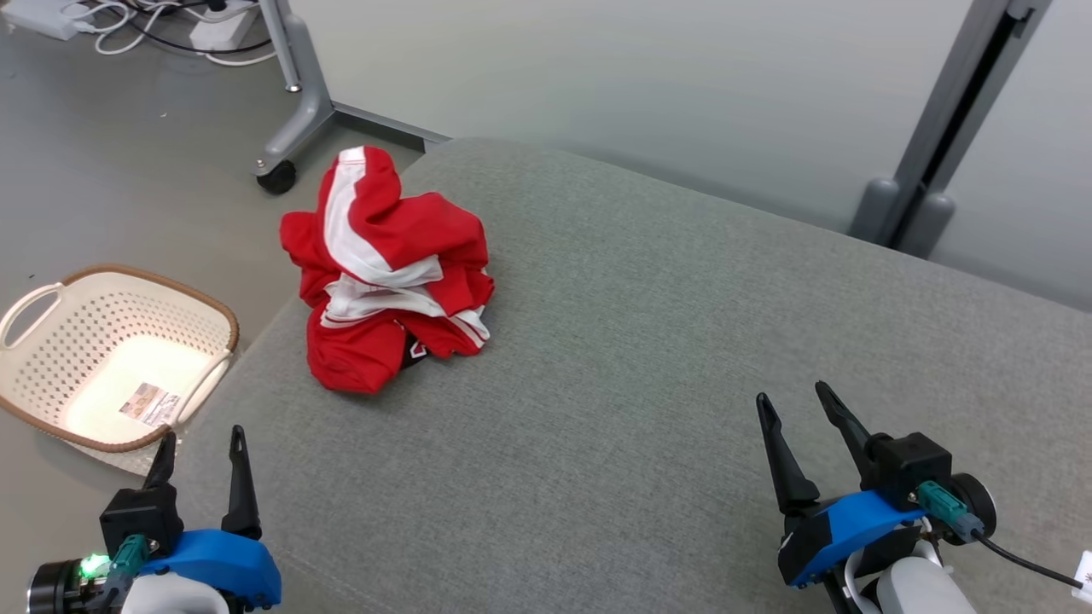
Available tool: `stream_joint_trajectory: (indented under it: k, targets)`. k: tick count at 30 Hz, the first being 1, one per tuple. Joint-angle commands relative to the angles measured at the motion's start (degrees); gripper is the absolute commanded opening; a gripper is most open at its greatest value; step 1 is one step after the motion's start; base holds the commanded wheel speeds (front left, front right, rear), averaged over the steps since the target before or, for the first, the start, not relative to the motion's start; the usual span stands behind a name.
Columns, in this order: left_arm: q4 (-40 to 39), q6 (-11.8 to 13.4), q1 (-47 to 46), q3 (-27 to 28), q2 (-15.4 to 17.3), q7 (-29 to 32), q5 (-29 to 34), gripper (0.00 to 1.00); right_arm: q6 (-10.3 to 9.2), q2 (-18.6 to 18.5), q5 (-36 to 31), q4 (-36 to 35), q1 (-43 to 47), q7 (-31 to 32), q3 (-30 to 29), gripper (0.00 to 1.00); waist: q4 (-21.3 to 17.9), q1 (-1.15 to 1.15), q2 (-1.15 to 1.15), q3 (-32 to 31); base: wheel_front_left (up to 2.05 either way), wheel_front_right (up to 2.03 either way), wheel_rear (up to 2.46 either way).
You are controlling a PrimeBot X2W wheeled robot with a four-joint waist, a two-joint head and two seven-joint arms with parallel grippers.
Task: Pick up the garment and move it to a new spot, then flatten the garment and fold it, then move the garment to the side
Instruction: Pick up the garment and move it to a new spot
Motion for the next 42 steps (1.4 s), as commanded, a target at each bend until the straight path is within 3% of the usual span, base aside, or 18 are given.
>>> stream_joint_trajectory:
  k: [1,7,17,26,32,33,35,42]
  targets:
    - [-0.2,-0.06,-0.39,0.05,0.06,-0.26,-0.25,1.0,0.03,-0.39,-0.19,0.23,-0.73,-0.2,-0.02,1.0,-0.37,0.0,0.0,0.16,0.0,0.0,0.0]
    - [0.85,-1.44,-4.15,0.51,0.67,-0.27,-1.69,1.0,0.03,-0.35,-1.63,0.36,-1.29,-0.2,0.04,1.0,-3.03,0.0,0.0,2.42,0.0,0.0,0.0]
    - [4.04,-2.54,-16.15,-1.56,4.79,-0.27,-8.31,1.0,0.03,-0.36,-4.25,0.49,-3.84,-0.2,0.19,1.0,-7.81,0.0,0.0,8.57,0.0,0.0,0.0]
    - [12.91,-2.57,-24.48,-6.64,10.18,-0.26,-16.81,1.0,0.03,-0.34,-5.67,0.42,-6.09,-0.2,-0.01,1.0,-11.44,0.0,0.0,12.81,0.0,0.0,0.0]
    - [20.16,-2.57,-27.91,-7.61,10.82,-0.22,-19.59,1.0,0.03,-0.34,-5.31,0.04,-6.73,-0.2,-0.13,1.0,-13.11,0.0,0.0,14.26,0.0,0.0,0.0]
    - [20.5,-2.57,-28.01,-7.97,10.75,-0.22,-19.92,0.75,0.03,-0.34,-5.22,0.09,-6.72,-0.2,-0.17,1.0,-13.31,0.0,0.0,14.31,0.0,0.0,0.0]
    - [20.7,-2.57,-28.31,-8.55,10.85,-0.22,-20.6,0.0,0.03,-0.34,-4.7,0.33,-6.55,-0.2,-0.24,1.0,-13.67,0.0,0.0,14.01,0.0,0.0,0.0]
    - [14.92,-2.57,-29.04,-10.43,12.32,-0.22,-20.03,0.0,0.03,-0.34,-2.56,0.18,-4.74,-0.2,-0.24,1.0,-15.65,0.0,0.0,11.02,0.0,0.0,0.0]
